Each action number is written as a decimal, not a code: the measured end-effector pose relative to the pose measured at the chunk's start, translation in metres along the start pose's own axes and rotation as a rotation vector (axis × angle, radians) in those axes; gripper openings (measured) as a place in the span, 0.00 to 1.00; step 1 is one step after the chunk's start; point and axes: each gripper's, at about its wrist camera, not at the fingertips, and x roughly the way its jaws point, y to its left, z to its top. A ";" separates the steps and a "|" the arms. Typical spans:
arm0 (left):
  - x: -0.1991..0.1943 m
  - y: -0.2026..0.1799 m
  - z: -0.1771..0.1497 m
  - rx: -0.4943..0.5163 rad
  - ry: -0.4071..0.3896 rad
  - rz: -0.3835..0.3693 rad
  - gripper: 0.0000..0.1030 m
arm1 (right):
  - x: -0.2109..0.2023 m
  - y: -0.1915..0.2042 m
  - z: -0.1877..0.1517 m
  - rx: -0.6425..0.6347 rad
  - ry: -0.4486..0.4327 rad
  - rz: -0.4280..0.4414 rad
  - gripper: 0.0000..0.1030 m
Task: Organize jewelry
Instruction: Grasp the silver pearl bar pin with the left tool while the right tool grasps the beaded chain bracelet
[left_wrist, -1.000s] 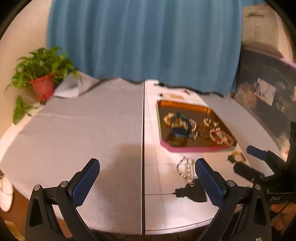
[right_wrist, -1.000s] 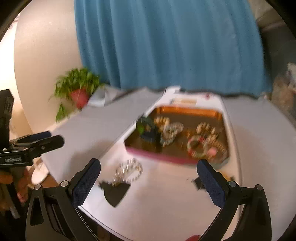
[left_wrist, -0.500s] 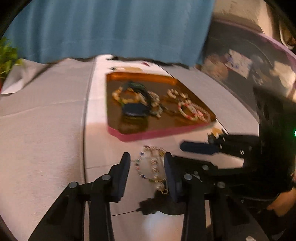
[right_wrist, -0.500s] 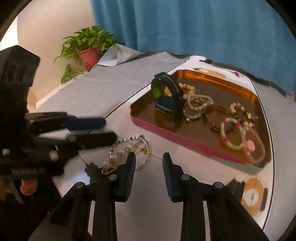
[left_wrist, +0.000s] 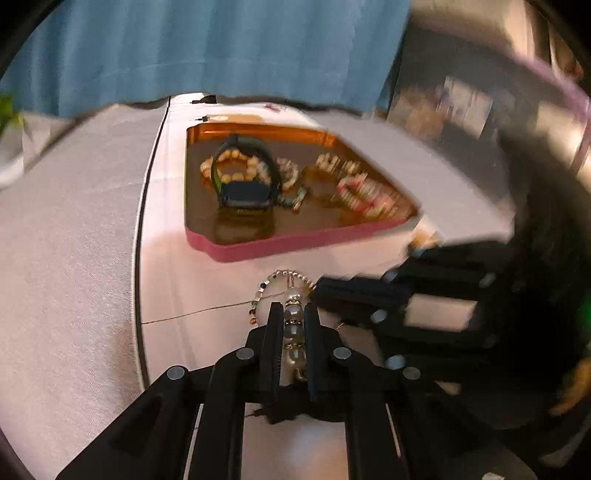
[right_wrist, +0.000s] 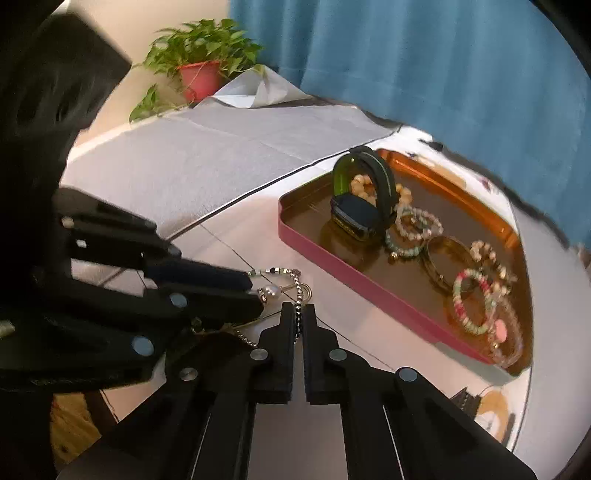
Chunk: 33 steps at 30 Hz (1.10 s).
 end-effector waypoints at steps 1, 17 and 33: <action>-0.008 0.006 0.003 -0.036 -0.026 -0.021 0.08 | 0.000 -0.001 -0.001 0.002 0.001 -0.006 0.03; 0.000 0.000 -0.013 0.079 0.037 0.266 0.26 | -0.024 -0.065 -0.029 0.264 0.016 0.001 0.07; -0.003 0.023 -0.004 -0.054 0.045 0.225 0.08 | -0.013 -0.058 -0.021 0.167 0.016 -0.032 0.03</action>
